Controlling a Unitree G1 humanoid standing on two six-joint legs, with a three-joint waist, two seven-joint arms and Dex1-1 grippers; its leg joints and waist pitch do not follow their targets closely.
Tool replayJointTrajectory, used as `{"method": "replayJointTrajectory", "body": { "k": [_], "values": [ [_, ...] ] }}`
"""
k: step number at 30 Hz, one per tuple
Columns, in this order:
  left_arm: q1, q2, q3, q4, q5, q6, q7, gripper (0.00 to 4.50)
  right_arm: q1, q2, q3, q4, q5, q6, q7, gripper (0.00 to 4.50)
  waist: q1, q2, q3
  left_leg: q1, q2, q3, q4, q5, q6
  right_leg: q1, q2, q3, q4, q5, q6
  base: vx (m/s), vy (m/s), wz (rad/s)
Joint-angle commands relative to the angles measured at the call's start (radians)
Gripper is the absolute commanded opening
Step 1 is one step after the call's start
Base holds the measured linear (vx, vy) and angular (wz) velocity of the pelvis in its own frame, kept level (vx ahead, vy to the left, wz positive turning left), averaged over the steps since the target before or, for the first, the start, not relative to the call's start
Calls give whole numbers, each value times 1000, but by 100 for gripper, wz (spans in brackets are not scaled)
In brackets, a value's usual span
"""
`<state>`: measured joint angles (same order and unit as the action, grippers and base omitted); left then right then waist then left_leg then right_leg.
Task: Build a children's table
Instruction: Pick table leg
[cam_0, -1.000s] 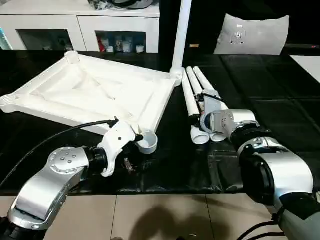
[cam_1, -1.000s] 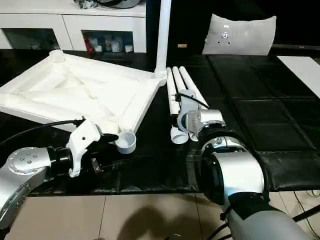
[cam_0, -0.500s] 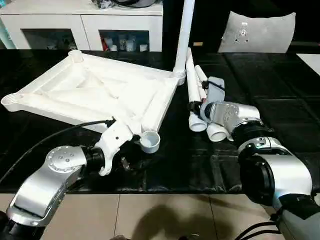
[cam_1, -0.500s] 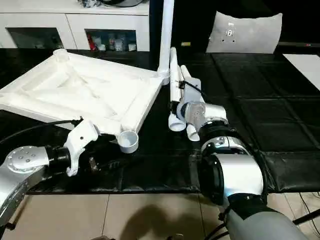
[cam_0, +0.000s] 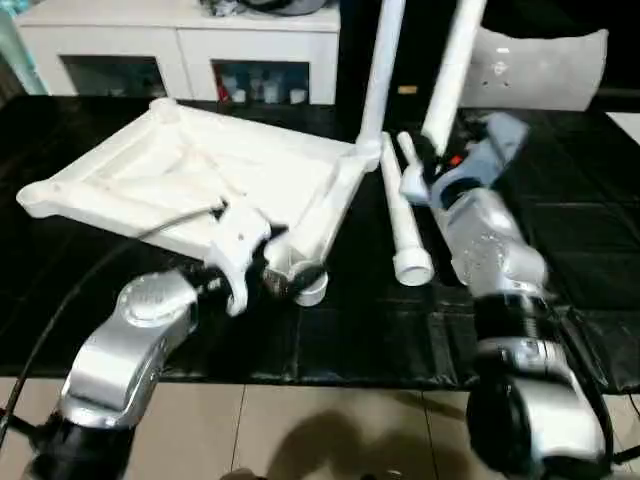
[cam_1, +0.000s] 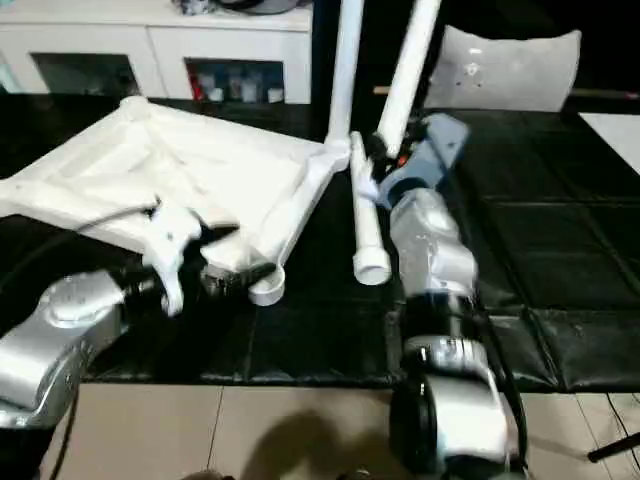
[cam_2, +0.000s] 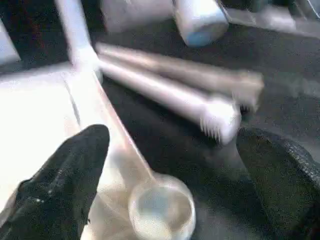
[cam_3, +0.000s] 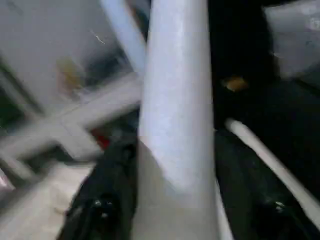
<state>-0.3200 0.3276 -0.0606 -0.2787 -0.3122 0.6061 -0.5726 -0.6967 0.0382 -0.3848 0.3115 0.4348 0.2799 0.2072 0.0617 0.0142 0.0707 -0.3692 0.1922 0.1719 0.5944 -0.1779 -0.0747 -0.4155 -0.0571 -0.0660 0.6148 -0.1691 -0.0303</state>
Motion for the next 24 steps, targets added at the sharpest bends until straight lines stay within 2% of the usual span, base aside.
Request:
{"method": "replayJointTrajectory", "body": {
  "k": [1, 2, 4, 5, 8, 9, 10, 11, 12, 13, 14, 15, 16, 17, 18, 20, 24],
  "values": [
    [-39, -36, 52, 12, -73, 19, 23, 450, 74, 15, -3, -154, 165, 57, 148, 193, 4, 11, -83, 8, 20, -6, -62, -189, 13, 65, -59, 47, -71, -182, -128, 0, 0, 0],
    [-53, -52, 65, 16, -93, 27, 29, 450, 103, 14, 2, -190, 203, 77, 184, 193, 7, 22, -83, 8, 20, -8, -62, -189, 16, 65, -59, 45, -72, -180, -132, 0, 0, 0],
    [-81, -78, 92, 20, -138, 51, 35, 450, 153, 2, 16, -240, 268, 138, 253, 192, 5, 15, -82, 5, 18, -6, -61, -182, 23, 66, -56, 42, -78, -192, -143, 0, 0, 0],
    [-112, -112, 130, 27, -195, 85, 51, 450, 202, -21, 33, -281, 330, 207, 333, 191, 6, 16, -81, 4, 16, -6, -60, -183, 25, 70, -57, 41, -79, -210, -145, 0, 0, 0],
    [-155, -162, 188, 38, -293, 150, 85, 450, 247, -62, 67, -313, 371, 283, 423, 191, 10, 15, -80, 2, 16, -7, -58, -192, 25, 69, -61, 38, -89, -288, -137, 0, 0, 0],
    [-174, -184, 211, 46, -335, 178, 100, 450, 266, -82, 84, -328, 392, 319, 462, 191, 7, 6, -79, 0, 14, -7, -58, -188, 25, 69, -60, 37, -92, -317, -128, 0, 0, 0],
    [-187, -199, 226, 52, -362, 196, 110, 450, 279, -96, 94, -338, 408, 343, 489, 191, 12, 10, -80, 3, 14, -6, -54, -183, 29, 65, -62, 38, -95, -336, -122, 0, 0, 0],
    [-206, -219, 247, 70, -399, 214, 129, 450, 289, -110, 106, -341, 421, 370, 518, 191, 10, 9, -78, -1, 13, -6, -55, -179, 31, 68, -60, 37, -96, -345, -119, 0, 0, 0],
    [-221, -233, 263, 86, -426, 227, 145, 450, 297, -122, 115, -343, 430, 387, 539, 191, 15, 1, -79, 1, 10, -4, -52, -171, 37, 66, -60, 36, -99, -366, -110, 0, 0, 0],
    [-261, -267, 306, 130, -490, 257, 191, 450, 319, -150, 138, -350, 448, 425, 584, 191, 18, 1, -77, 5, 10, -2, -50, -177, 42, 62, -60, 35, -106, -395, -103, 0, 0, 0],
    [-275, -277, 319, 145, -511, 267, 204, 450, 325, -159, 145, -351, 455, 438, 597, 191, 18, -2, -77, 1, 9, -3, -49, -172, 40, 66, -60, 34, -104, -401, -98, 0, 0, 0],
    [-295, -290, 337, 165, -539, 281, 221, 450, 333, -172, 154, -354, 467, 458, 614, 191, 24, -1, -77, 4, 8, -3, -49, -171, 43, 62, -59, 32, -110, -427, -83, 0, 0, 0],
    [-319, -303, 356, 186, -568, 301, 234, 450, 339, -187, 163, -356, 482, 481, 636, 191, 29, -11, -78, 2, 12, -6, -51, -167, 45, 64, -62, 31, -109, -441, -71, 0, 0, 0],
    [-326, -307, 360, 191, -576, 304, 236, 450, 340, -189, 165, -356, 486, 487, 641, 191, 31, -8, -78, 3, 11, -6, -51, -166, 44, 62, -61, 30, -110, -448, -65, 0, 0, 0],
    [-350, -323, 374, 209, -608, 313, 244, 450, 342, -195, 176, -355, 495, 506, 655, 191, 35, -10, -79, 4, 12, -6, -50, -162, 45, 59, -63, 30, -111, -456, -56, 0, 0, 0],
    [-365, -336, 384, 217, -640, 318, 250, 450, 342, -197, 187, -350, 493, 512, 662, 191, 42, -11, -81, 1, 12, -6, -50, -144, 45, 60, -65, 31, -109, -441, -50, 0, 0, 0],
    [-387, -358, 398, 215, -716, 349, 274, 450, 343, -209, 213, -348, 488, 521, 682, 191, 53, -15, -84, -1, 18, -7, -52, -124, 44, 60, -67, 33, -101, -384, -64, 0, 0, 0]
  ]
}}
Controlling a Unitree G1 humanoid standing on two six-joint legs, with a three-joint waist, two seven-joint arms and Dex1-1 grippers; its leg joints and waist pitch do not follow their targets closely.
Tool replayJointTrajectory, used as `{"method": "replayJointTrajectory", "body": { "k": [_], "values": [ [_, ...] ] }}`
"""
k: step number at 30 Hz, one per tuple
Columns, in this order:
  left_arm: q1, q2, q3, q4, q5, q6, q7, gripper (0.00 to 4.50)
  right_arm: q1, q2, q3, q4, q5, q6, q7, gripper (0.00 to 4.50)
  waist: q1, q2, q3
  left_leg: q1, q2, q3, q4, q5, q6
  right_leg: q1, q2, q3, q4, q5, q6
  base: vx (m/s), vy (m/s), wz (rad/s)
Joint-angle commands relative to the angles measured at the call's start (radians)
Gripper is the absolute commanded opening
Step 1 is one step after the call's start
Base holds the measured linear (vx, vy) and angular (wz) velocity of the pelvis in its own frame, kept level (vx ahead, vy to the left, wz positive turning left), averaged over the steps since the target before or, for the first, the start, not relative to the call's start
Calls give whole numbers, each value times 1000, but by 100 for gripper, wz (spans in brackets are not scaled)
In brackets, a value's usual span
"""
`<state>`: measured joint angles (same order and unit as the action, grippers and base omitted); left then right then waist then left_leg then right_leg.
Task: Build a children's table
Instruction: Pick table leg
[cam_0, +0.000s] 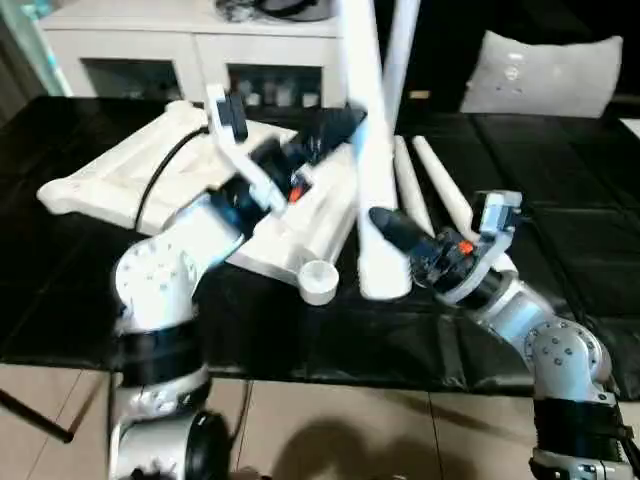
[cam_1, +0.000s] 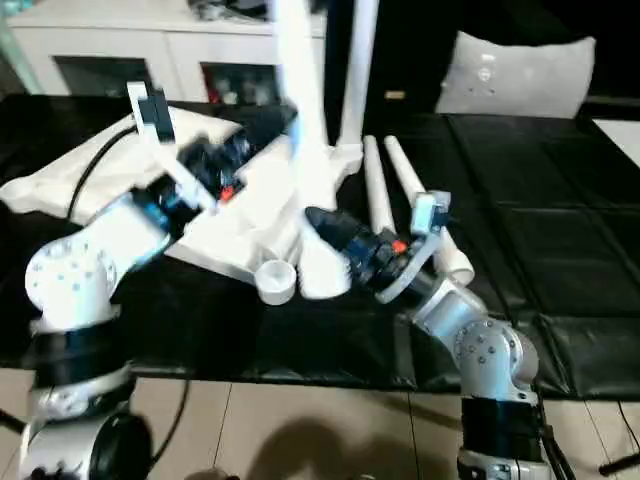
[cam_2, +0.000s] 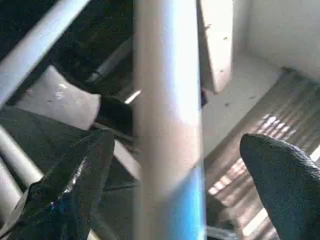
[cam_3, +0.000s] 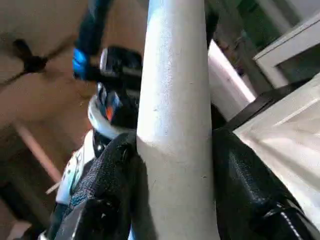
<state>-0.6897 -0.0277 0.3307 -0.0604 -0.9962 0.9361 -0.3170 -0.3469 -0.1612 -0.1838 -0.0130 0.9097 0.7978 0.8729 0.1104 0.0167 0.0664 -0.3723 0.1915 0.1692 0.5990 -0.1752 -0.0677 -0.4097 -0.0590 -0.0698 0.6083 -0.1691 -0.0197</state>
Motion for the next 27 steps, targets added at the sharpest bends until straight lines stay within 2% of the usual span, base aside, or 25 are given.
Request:
{"method": "replayJointTrajectory", "body": {
  "k": [1, 6, 8, 9, 10, 12, 13, 15, 16, 18, 19, 21, 22, 23, 27],
  "values": [
    [-18, -3, 5, -6, -37, 28, 20, 450, -7, -11, 18, -23, 9, 0, 20, 191, 8, -19, -79, 1, 18, -4, -56, -121, 37, 56, -67, 38, -94, -379, -74, 0, 0, 0],
    [-12, 1, -13, -17, -35, 60, 35, 450, -10, -20, 47, -23, -28, -26, 28, 191, 8, -19, -76, 1, 19, -5, -59, -132, 27, 55, -67, 37, -98, -410, -50, 0, 0, 0],
    [17, 43, -94, -50, 60, 27, 20, 450, -10, -15, 96, -12, -153, -137, -18, 191, 10, -21, -76, 0, 23, -8, -62, -135, 18, 52, -70, 38, -99, -429, -27, 0, 0, 0],
    [24, 53, -114, -57, 84, 14, 18, 450, -10, -14, 112, -9, -191, -170, -31, 191, 6, -21, -75, 1, 24, -9, -64, -143, 10, 51, -71, 38, -100, -445, -9, 0, 0, 0],
    [36, 74, -160, -68, 159, -37, 25, 450, -10, -4, 129, -4, -234, -209, -59, 191, 2, -21, -73, 2, 22, -9, -65, -155, 4, 48, -70, 39, -105, -470, 8, 0, 0, 0],
    [52, 109, -237, -82, 282, -115, 45, 450, -11, 26, 138, 1, -269, -263, -100, 191, 1, -19, -73, 4, 22, -9, -66, -161, 0, 46, -70, 40, -105, -480, 18, 0, 0, 0],
    [58, 118, -261, -86, 321, -140, 55, 450, -10, 37, 140, 2, -274, -272, -115, 191, 1, -19, -75, 5, 26, -11, -68, -166, 1, 46, -70, 40, -103, -466, 16, 0, 0, 0],
    [71, 126, -303, -94, 382, -173, 81, 450, -7, 42, 186, 14, -363, -352, -153, 191, -1, -17, -76, 5, 27, -10, -68, -160, -2, 47, -69, 40, -97, -424, -3, 0, 0, 0],
    [82, 108, -308, -99, 399, -188, 111, 421, -6, 38, 237, 35, -457, -439, -178, 191, -1, -17, -76, 2, 26, -9, -66, -153, -7, 48, -69, 41, -94, -394, -15, 0, 0, 0],
    [92, 56, -280, -102, 397, -194, 184, 414, -12, 57, 274, 81, -560, -564, -226, 191, -4, -20, -77, -2, 26, -6, -63, -148, -17, 50, -72, 42, -90, -364, -39, 0, 0, 0],
    [98, 29, -268, -101, 406, -206, 224, 411, -19, 73, 282, 119, -621, -654, -271, 191, -5, -20, -77, -3, 25, -6, -63, -150, -13, 52, -73, 42, -90, -358, -54, 0, 0, 0],
    [100, 21, -265, -100, 410, -211, 235, 384, -21, 77, 284, 130, -638, -679, -285, 191, -5, -21, -80, -4, 24, -6, -60, -138, -2, 52, -70, 43, -85, -326, -66, 0, 0, 0],
    [101, 16, -264, -99, 415, -215, 244, 372, -22, 80, 285, 138, -652, -701, -297, 191, -4, -21, -83, -6, 25, -6, -58, -121, 10, 52, -68, 43, -79, -280, -77, 0, 0, 0],
    [109, -10, -261, -91, 441, -264, 266, 367, -24, 76, 306, 176, -717, -777, -329, 191, -4, -22, -82, -8, 26, -7, -59, -119, 15, 52, -67, 43, -78, -267, -82, 0, 0, 0],
    [111, -33, -257, -80, 466, -309, 290, 344, -25, 81, 306, 217, -758, -863, -367, 190, -8, -23, -80, -7, 25, -5, -58, -145, 27, 53, -67, 43, -80, -268, -86, 0, 0, 0]
  ]
}}
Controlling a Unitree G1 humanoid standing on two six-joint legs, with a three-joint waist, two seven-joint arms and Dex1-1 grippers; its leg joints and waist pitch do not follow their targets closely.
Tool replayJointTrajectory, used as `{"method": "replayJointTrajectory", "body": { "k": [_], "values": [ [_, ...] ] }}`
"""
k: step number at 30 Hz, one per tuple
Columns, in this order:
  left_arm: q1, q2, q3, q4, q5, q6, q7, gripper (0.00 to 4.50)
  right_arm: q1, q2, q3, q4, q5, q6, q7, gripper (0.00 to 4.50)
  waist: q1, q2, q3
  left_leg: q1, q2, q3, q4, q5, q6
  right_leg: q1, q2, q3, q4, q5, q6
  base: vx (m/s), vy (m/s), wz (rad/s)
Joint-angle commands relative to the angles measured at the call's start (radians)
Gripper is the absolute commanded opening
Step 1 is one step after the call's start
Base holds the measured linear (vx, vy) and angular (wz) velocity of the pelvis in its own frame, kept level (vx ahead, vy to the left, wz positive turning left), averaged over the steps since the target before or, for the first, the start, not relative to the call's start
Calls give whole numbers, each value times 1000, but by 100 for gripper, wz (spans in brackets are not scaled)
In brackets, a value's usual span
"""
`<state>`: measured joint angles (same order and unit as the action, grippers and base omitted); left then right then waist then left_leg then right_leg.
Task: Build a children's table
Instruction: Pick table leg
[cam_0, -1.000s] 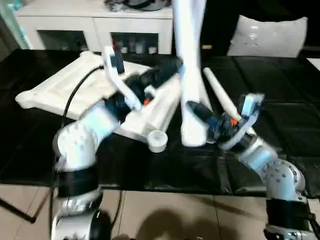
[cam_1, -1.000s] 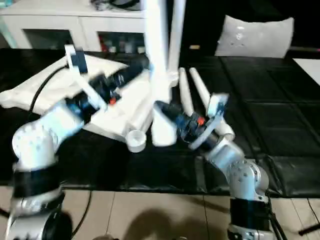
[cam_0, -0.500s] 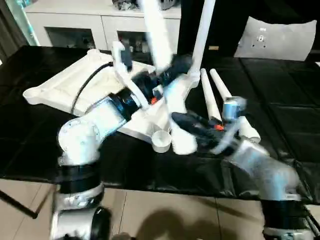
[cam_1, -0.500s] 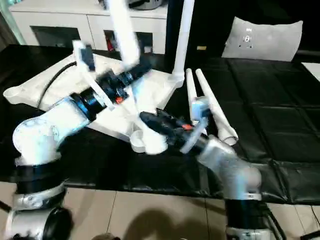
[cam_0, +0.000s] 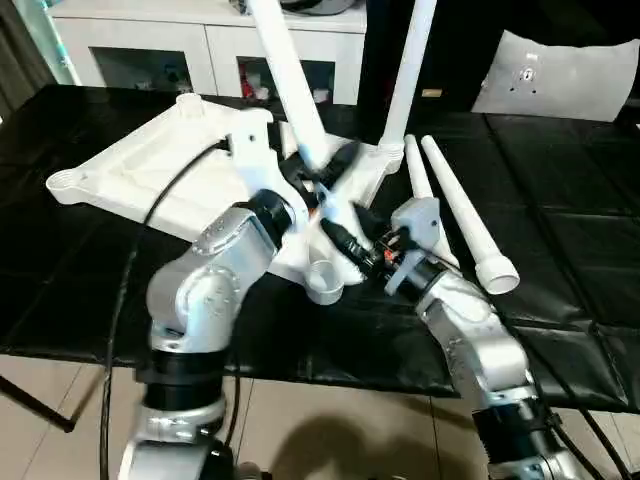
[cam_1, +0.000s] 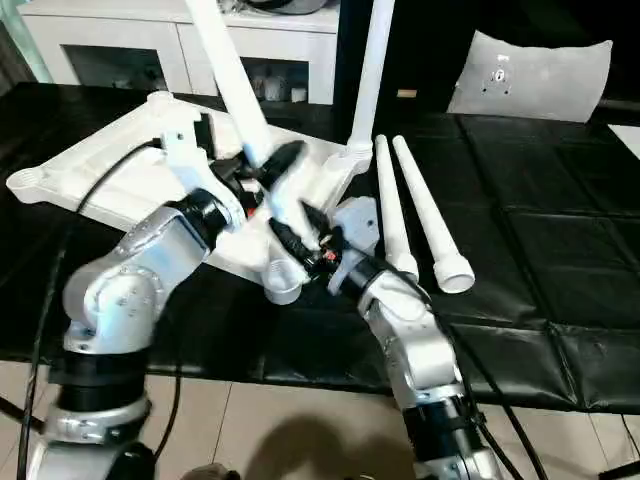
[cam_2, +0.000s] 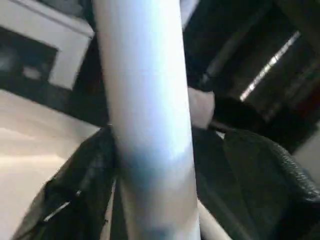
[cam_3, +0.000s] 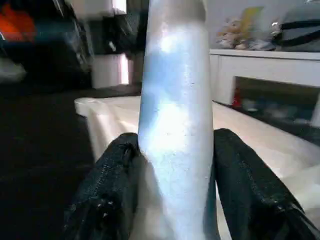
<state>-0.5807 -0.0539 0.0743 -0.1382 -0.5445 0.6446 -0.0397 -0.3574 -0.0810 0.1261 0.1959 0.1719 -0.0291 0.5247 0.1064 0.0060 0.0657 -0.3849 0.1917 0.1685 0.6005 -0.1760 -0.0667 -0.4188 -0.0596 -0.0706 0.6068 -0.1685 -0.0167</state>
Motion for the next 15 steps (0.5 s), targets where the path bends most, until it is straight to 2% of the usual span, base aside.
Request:
{"method": "replayJointTrajectory", "body": {
  "k": [1, 3, 4, 11, 15],
  "values": [
    [2, -11, -3, 4, 33, -36, 22, 325, -15, 16, -26, 35, -22, -88, -43, 190, -6, -13, -78, 6, 24, -4, -59, -149, 30, 62, -66, 44, -80, -269, -90, 0, 0, 0],
    [3, -10, -11, 7, 45, -42, 22, 314, -16, 21, -32, 52, -25, -115, -46, 190, -9, -13, -79, 6, 25, -4, -59, -155, 33, 62, -67, 43, -79, -270, -91, 0, 0, 0],
    [5, -8, -16, 7, 51, -44, 20, 307, -16, 23, -33, 62, -29, -130, -47, 190, -11, -10, -78, 6, 25, -5, -60, -159, 34, 62, -65, 43, -77, -270, -92, 0, 0, 0],
    [22, -20, -40, 31, 57, -45, -1, 251, -17, 18, 1, 114, -89, -265, -59, 190, -22, -7, -79, 5, 24, -5, -57, -164, 41, 65, -64, 43, -76, -239, -116, 0, 0, 0],
    [29, -24, -42, 33, 52, -34, -14, 217, -20, 18, 9, 132, -105, -299, -61, 190, -24, -6, -77, 7, 25, -5, -58, -181, 44, 63, -62, 43, -77, -255, -118, 0, 0, 0]
  ]
}}
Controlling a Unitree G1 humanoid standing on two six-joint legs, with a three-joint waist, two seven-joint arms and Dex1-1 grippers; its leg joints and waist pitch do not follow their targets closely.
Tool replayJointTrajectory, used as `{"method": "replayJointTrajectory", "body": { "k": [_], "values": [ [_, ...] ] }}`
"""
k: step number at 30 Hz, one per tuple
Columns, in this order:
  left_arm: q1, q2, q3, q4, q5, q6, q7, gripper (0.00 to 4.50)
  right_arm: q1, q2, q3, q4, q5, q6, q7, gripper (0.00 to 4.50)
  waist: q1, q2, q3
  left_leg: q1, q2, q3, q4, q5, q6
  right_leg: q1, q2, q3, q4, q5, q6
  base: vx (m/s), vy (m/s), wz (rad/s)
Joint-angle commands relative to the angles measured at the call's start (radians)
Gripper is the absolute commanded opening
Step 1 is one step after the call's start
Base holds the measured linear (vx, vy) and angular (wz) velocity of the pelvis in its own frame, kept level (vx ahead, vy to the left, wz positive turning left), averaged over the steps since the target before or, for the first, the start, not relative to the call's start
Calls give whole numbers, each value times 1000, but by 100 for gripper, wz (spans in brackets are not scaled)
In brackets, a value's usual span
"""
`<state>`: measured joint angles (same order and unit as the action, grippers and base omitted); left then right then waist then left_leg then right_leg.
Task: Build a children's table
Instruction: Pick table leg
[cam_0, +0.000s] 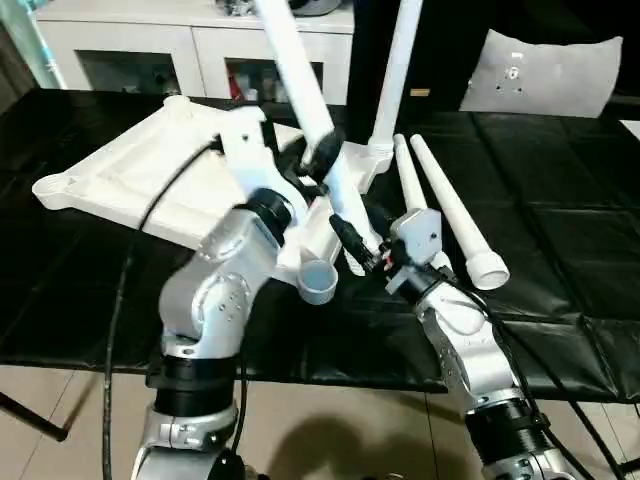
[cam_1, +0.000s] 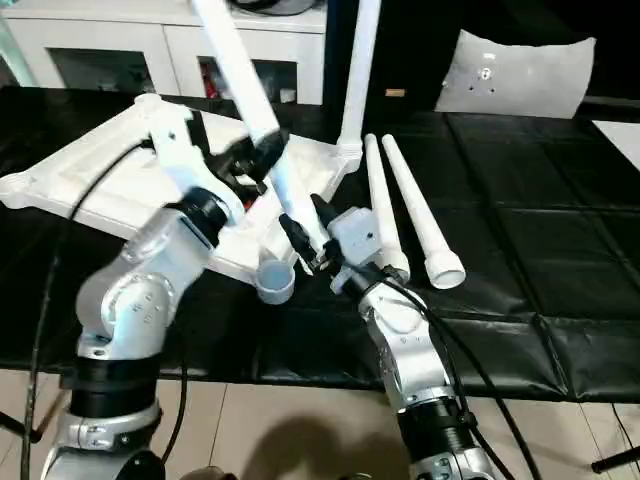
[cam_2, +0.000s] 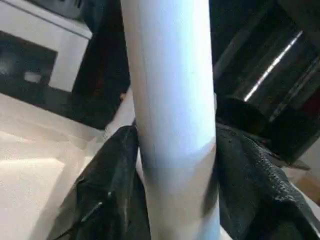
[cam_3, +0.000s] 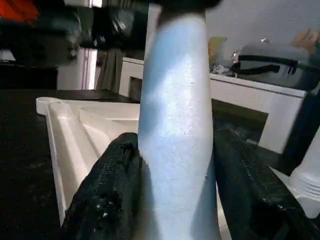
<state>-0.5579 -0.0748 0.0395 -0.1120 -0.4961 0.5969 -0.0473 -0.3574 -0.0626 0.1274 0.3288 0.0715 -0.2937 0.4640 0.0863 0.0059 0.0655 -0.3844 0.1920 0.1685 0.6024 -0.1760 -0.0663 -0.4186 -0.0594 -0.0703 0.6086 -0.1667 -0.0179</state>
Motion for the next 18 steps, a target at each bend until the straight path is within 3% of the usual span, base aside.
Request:
{"method": "replayJointTrajectory", "body": {
  "k": [1, 4, 15, 18],
  "values": [
    [7, -8, -2, 6, -4, 15, -7, 217, -20, -1, 9, 2, -6, -38, -1, 190, -3, -6, -78, 7, 25, -5, -59, -185, 44, 63, -64, 43, -80, -260, -118, 0, 0, 0],
    [5, -29, 26, 8, -42, 23, -3, 193, -24, -2, 11, 19, -14, -59, 3, 190, -4, -7, -76, 7, 24, -5, -59, -195, 44, 63, -63, 42, -81, -272, -118, 0, 0, 0],
    [6, -56, 79, 2, -101, 35, 2, 184, -38, -7, 11, 56, -29, -97, 1, 190, -2, -11, -79, 6, 24, -4, -57, -173, 60, 63, -62, 42, -75, -243, -124, 0, 0, 0],
    [2, -90, 126, 4, -161, 44, 28, 182, -48, -8, 15, 70, -43, -108, -3, 190, -3, -13, -78, 6, 23, -2, -55, -175, 57, 64, -63, 42, -74, -244, -136, 0, 0, 0]
  ]
}}
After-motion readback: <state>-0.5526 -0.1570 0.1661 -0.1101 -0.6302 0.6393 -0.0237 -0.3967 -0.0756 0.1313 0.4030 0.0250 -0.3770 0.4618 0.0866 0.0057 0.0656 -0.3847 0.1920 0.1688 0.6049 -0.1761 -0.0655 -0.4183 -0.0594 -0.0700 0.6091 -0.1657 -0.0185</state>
